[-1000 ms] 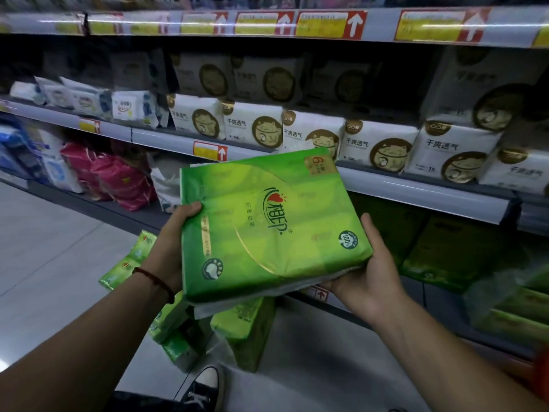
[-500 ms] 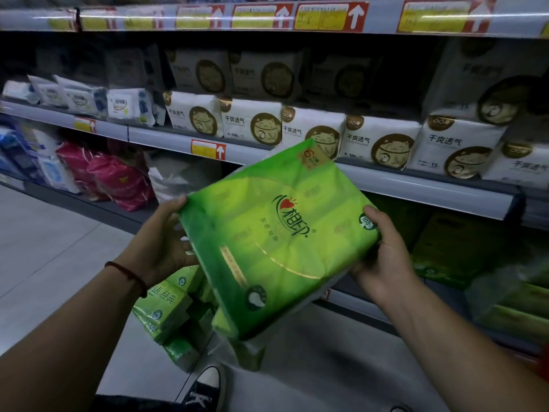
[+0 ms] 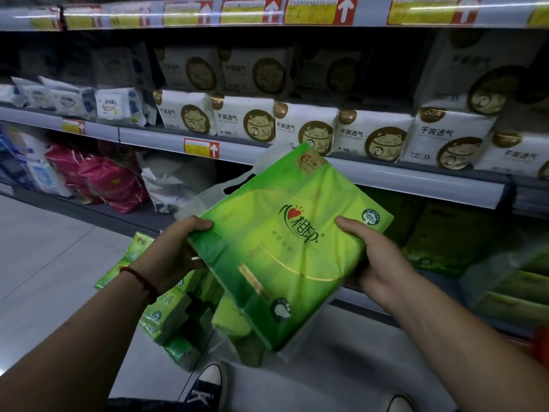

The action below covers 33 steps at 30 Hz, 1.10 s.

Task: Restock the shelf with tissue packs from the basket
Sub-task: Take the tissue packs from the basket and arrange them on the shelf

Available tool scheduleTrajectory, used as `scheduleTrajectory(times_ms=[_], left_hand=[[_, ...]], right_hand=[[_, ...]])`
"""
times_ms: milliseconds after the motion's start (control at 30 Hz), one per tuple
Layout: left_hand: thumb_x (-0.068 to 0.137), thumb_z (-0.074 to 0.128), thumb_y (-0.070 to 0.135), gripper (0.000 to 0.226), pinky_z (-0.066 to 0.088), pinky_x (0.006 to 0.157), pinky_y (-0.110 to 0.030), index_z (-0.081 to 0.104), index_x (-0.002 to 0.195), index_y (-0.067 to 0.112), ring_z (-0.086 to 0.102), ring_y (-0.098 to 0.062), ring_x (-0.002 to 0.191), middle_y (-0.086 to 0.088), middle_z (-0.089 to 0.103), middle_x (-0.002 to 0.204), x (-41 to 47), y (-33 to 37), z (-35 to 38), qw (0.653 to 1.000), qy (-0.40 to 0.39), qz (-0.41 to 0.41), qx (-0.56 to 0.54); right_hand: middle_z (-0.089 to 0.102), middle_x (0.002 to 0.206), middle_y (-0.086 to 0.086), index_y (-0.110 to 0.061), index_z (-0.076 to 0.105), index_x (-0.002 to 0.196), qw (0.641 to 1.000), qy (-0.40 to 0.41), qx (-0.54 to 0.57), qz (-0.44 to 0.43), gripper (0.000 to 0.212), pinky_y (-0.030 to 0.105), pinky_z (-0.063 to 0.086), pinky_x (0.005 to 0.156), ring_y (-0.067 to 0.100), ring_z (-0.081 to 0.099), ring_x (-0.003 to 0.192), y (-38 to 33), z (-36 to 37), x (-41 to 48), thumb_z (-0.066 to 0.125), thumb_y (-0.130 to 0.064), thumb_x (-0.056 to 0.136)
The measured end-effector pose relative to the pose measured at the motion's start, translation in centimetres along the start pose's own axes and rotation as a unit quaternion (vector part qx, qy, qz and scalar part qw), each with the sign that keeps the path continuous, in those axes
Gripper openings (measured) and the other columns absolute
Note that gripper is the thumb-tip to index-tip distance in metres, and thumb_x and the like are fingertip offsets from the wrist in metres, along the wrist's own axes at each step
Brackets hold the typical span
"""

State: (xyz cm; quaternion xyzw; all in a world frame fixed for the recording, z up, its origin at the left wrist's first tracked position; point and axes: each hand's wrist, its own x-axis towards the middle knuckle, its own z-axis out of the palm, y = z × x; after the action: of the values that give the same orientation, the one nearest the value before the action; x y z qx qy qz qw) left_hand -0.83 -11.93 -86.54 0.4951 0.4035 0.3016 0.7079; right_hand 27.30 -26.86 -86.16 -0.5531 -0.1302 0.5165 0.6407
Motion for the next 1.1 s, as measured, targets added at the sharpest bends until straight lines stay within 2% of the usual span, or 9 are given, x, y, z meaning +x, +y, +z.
scheduleTrajectory(times_ms=[100, 200, 333, 467, 600, 733, 833, 933, 1100], left_hand=[[0.043, 0.096, 0.044, 0.098, 0.052, 0.102, -0.052, 0.067, 0.127, 0.002, 0.070, -0.035, 0.103, -0.025, 0.069, 0.126, -0.3, -0.4, 0.6, 0.996, -0.033, -0.008, 0.085], [0.071, 0.088, 0.032, 0.062, 0.062, 0.087, -0.042, 0.068, 0.127, 0.012, 0.074, -0.034, 0.103, -0.017, 0.075, 0.121, -0.7, -1.1, 2.1, 0.989, -0.101, -0.022, 0.105], [0.091, 0.067, 0.017, 0.043, 0.062, 0.091, -0.040, 0.064, 0.134, 0.017, 0.073, -0.033, 0.111, -0.010, 0.075, 0.125, -0.6, -2.1, 3.7, 0.989, -0.106, -0.023, 0.105], [0.088, 0.076, 0.022, 0.047, 0.058, 0.098, -0.049, 0.065, 0.134, 0.022, 0.074, -0.031, 0.110, -0.006, 0.076, 0.122, 0.4, -3.0, 4.2, 0.992, -0.067, -0.023, 0.104], [0.073, 0.085, 0.027, 0.059, 0.057, 0.098, -0.052, 0.068, 0.129, 0.023, 0.074, -0.032, 0.108, -0.005, 0.077, 0.118, 1.9, -4.2, 5.3, 0.994, -0.019, -0.015, 0.106], [0.086, 0.080, 0.018, 0.036, 0.061, 0.079, -0.037, 0.072, 0.121, 0.016, 0.077, -0.027, 0.098, -0.004, 0.081, 0.106, 3.4, -5.1, 6.7, 0.996, 0.026, -0.026, 0.083], [0.092, 0.075, 0.022, 0.019, 0.057, 0.054, -0.020, 0.074, 0.111, 0.017, 0.077, -0.008, 0.073, 0.002, 0.081, 0.094, 4.2, -5.4, 7.6, 0.994, 0.058, -0.010, 0.091], [0.095, 0.073, 0.026, 0.024, 0.058, 0.057, -0.024, 0.072, 0.119, 0.023, 0.077, -0.009, 0.078, 0.000, 0.080, 0.108, 5.3, -5.7, 8.4, 0.993, 0.059, 0.002, 0.103], [0.096, 0.071, 0.030, 0.036, 0.058, 0.059, -0.025, 0.067, 0.131, 0.026, 0.076, -0.014, 0.082, -0.002, 0.077, 0.114, 6.4, -6.0, 10.7, 0.993, 0.054, 0.019, 0.108]], right_hand=[[0.078, 0.112, 0.002, -0.018, 0.062, 0.133, 0.997, 0.046, -0.012, -0.065, 0.073, 0.038, 0.062, 0.073, 0.021, 0.077, 0.097, -0.3, -0.3, 0.5, 0.091, -0.033, 0.068], [0.078, 0.109, 0.006, -0.011, 0.058, 0.130, 0.993, 0.096, 0.000, -0.074, 0.074, 0.029, 0.059, 0.052, 0.017, 0.078, 0.081, -0.5, -0.4, 0.8, 0.093, -0.035, 0.070], [0.080, 0.095, 0.008, -0.005, 0.071, 0.109, 0.995, 0.075, -0.006, -0.067, 0.039, 0.025, 0.058, 0.054, 0.018, 0.078, 0.077, -1.2, -0.7, 1.3, 0.085, -0.028, 0.081], [0.077, 0.111, 0.006, -0.006, 0.060, 0.128, 0.993, 0.059, -0.064, -0.082, 0.057, 0.029, 0.056, 0.075, 0.020, 0.075, 0.097, -0.7, -0.8, 2.4, 0.084, -0.027, 0.081], [0.075, 0.110, -0.001, -0.017, 0.061, 0.130, 0.991, 0.051, -0.106, -0.069, 0.043, 0.023, 0.053, 0.061, 0.014, 0.073, 0.092, 0.7, -0.9, 3.0, 0.076, -0.028, 0.091], [0.072, 0.102, -0.004, -0.021, 0.061, 0.122, 0.987, 0.059, -0.136, -0.062, 0.029, 0.012, 0.048, 0.043, 0.010, 0.069, 0.082, 0.2, -1.6, 3.6, 0.071, -0.028, 0.096], [0.072, 0.104, -0.005, -0.023, 0.064, 0.119, 0.979, 0.065, -0.179, -0.079, 0.027, 0.016, 0.048, 0.048, 0.009, 0.068, 0.082, -0.5, -2.3, 4.1, 0.072, -0.032, 0.095], [0.072, 0.107, -0.003, -0.023, 0.065, 0.121, 0.968, 0.061, -0.227, -0.088, 0.033, 0.022, 0.046, 0.059, 0.010, 0.068, 0.088, -1.5, -3.3, 4.6, 0.076, -0.032, 0.091], [0.065, 0.096, -0.009, -0.023, 0.059, 0.120, 0.960, 0.031, -0.273, -0.061, 0.035, 0.021, 0.042, 0.059, 0.003, 0.060, 0.081, -2.7, -5.5, 5.0, 0.076, -0.030, 0.091]])
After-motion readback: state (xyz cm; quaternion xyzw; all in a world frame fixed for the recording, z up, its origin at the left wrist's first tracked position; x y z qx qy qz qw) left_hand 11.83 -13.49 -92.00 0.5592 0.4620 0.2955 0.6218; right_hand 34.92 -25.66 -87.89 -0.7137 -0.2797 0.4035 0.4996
